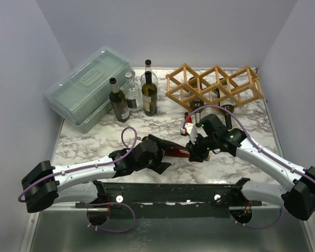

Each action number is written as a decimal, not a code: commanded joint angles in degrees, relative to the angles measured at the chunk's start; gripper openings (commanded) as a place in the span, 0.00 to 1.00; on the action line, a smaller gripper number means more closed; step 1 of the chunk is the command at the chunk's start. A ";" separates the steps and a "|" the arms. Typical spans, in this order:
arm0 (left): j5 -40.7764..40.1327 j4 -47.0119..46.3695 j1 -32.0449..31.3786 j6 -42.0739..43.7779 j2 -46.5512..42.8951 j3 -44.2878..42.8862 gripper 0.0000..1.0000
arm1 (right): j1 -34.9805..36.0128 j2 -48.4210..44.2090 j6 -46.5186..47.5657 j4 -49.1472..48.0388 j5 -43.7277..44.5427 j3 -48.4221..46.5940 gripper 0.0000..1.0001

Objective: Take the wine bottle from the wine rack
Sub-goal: Place the wine bottle at the center of the board.

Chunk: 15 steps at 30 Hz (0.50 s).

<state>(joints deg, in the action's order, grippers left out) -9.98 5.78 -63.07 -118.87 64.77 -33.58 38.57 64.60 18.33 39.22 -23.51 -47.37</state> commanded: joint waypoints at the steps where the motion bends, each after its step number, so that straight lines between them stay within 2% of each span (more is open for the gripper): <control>1: -4.97 10.17 -0.13 6.28 -4.09 -0.47 0.99 | -0.29 -2.64 0.85 -6.51 -0.46 -1.77 0.00; 5: -11.77 11.52 0.03 21.96 -9.99 0.62 0.99 | -0.25 -3.09 1.24 -5.27 0.33 -2.67 0.00; 8: -13.64 5.44 0.04 40.77 -17.10 3.74 0.98 | -0.25 -3.10 1.45 -3.95 0.19 -3.56 0.00; 12: -7.24 -7.02 -0.08 67.60 -26.82 9.27 0.98 | -0.25 -2.42 1.93 -1.99 -0.49 -5.13 0.00; 15: 0.06 -11.68 -0.04 83.55 -31.34 11.69 0.97 | -0.25 -1.98 3.73 0.30 -1.39 -6.58 0.00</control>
<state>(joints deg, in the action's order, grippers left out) -17.93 4.25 -63.07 -66.94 38.22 -25.19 38.54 64.14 19.57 41.12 -22.44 -48.36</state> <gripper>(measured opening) 0.982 0.401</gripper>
